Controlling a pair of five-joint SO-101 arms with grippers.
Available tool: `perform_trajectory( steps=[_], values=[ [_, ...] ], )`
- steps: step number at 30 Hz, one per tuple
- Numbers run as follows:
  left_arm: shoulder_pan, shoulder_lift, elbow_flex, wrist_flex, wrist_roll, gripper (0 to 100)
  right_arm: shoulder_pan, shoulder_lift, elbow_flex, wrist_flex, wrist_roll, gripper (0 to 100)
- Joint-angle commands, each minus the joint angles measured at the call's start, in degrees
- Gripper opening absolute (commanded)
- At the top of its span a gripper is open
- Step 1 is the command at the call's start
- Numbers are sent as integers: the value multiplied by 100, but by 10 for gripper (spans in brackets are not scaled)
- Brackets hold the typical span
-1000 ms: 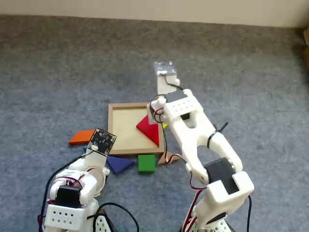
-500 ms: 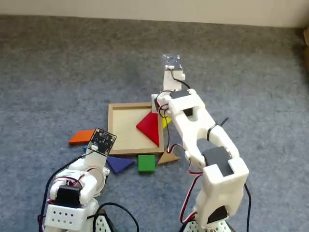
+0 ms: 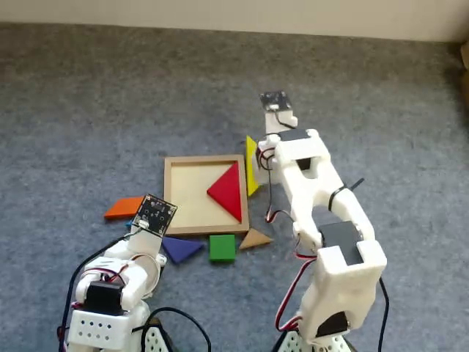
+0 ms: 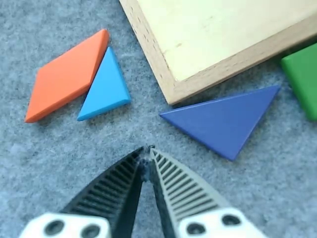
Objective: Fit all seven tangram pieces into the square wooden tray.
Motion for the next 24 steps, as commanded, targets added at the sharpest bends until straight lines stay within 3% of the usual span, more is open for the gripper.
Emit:
perform_trajectory(
  steps=[1, 15, 21, 24],
  values=[
    [-31, -286, 110, 9, 26, 6, 224, 92, -31, 505, 158, 91],
    [-31, -286, 110, 9, 26, 6, 224, -2088, -4, 813, 132, 97],
    [-31, -286, 110, 9, 26, 6, -330, -1991, 4, 75, 123, 203],
    [-31, -286, 110, 9, 26, 6, -673, -1719, 13, -637, 123, 192]
  ],
)
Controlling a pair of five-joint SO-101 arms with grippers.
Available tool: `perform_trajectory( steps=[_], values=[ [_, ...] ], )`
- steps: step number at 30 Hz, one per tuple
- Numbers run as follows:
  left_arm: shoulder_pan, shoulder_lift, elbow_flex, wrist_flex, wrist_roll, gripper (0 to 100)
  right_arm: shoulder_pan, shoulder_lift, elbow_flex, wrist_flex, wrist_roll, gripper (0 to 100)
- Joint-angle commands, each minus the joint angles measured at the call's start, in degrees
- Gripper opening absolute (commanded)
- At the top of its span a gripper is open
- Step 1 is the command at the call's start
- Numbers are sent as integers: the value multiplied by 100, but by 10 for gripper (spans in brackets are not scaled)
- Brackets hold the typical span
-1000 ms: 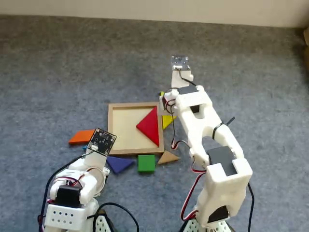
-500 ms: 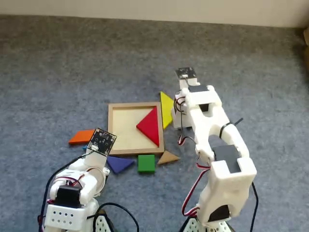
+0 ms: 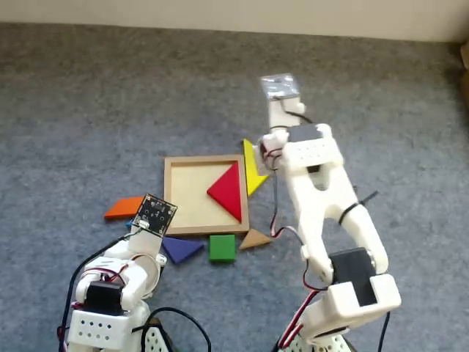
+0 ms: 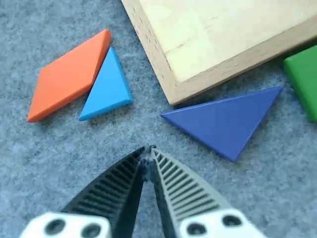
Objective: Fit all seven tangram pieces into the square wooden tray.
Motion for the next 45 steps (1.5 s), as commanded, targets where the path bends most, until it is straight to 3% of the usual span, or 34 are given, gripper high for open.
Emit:
perform_trajectory(
  steps=[1, 12, 31, 45],
  values=[
    [-31, -286, 110, 9, 26, 6, -426, 119, -57, -866, 35, 186],
    [-31, -286, 110, 9, 26, 6, -655, 1367, -101, -2791, 35, 111],
    [-31, -286, 110, 9, 26, 6, -154, 1473, -40, -2870, 70, 111],
    [-31, -286, 110, 9, 26, 6, -101, 2510, -92, -2826, 246, 111]
  ],
)
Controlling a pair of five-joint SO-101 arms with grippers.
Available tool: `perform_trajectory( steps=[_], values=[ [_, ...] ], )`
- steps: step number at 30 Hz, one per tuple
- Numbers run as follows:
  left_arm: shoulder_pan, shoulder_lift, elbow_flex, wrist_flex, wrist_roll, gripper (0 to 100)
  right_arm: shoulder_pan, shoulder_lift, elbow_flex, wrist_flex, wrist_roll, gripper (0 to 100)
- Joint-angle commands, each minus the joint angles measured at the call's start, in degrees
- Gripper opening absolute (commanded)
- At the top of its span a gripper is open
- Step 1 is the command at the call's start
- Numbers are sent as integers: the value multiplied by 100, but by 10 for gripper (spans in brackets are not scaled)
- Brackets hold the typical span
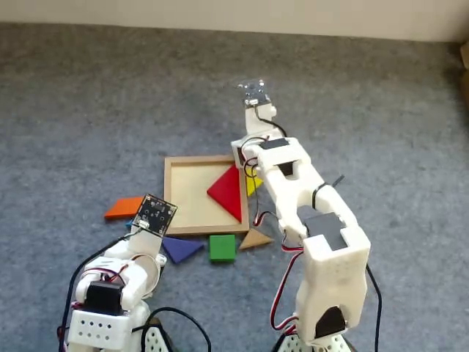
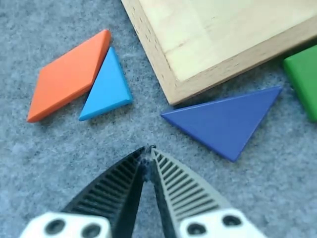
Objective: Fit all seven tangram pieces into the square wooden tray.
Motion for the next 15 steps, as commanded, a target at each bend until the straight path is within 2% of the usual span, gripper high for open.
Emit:
perform_trajectory(
  steps=[1, 4, 6, 15],
  values=[
    [-31, -286, 110, 9, 26, 6, 171, 145, 40, 145, 510, 111],
    [-31, -286, 110, 9, 26, 6, 321, 136, 13, 813, 1556, 111],
    [-31, -286, 110, 9, 26, 6, 435, 136, 13, 1235, 1978, 111],
    [-31, -286, 110, 9, 26, 6, 857, -866, 48, 2246, 2057, 111]
  ],
)
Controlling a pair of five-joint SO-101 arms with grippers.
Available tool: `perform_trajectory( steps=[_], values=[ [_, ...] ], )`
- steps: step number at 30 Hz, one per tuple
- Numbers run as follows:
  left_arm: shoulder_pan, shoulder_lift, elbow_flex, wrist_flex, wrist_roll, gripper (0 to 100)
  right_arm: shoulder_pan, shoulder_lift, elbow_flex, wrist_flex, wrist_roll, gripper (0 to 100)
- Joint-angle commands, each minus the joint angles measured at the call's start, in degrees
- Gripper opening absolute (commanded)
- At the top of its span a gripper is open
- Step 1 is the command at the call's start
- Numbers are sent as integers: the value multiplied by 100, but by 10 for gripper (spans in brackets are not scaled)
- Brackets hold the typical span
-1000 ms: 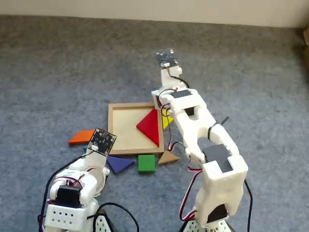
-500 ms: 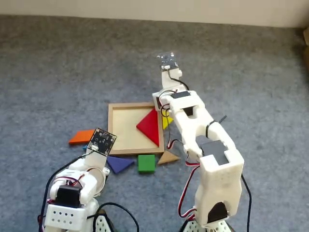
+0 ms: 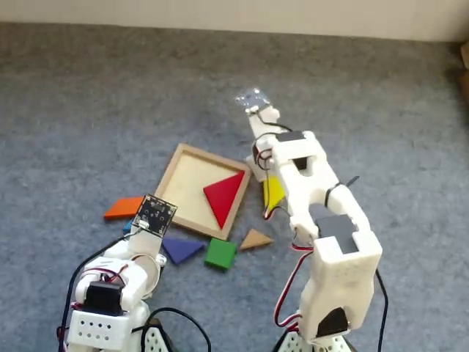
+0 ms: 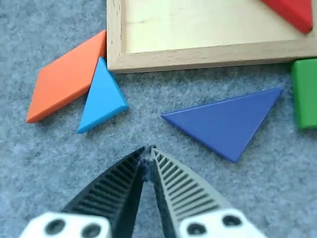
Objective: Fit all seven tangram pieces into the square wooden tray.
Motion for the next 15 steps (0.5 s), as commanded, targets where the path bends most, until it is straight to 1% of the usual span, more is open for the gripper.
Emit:
perform_trajectory(
  steps=[1, 8, 12, 13, 15],
  values=[
    [-31, -286, 110, 9, 26, 6, 259, -708, 66, 523, 62, 111],
    [-31, -286, 110, 9, 26, 6, 233, -1789, 66, 1648, 53, 113],
    [-31, -286, 110, 9, 26, 6, -13, -2123, 66, 2220, 35, 116],
    [-31, -286, 110, 9, 26, 6, -101, -2158, 66, 2352, -70, 116],
    [-31, -286, 110, 9, 26, 6, -233, -2176, 40, 2580, -510, 118]
  ],
)
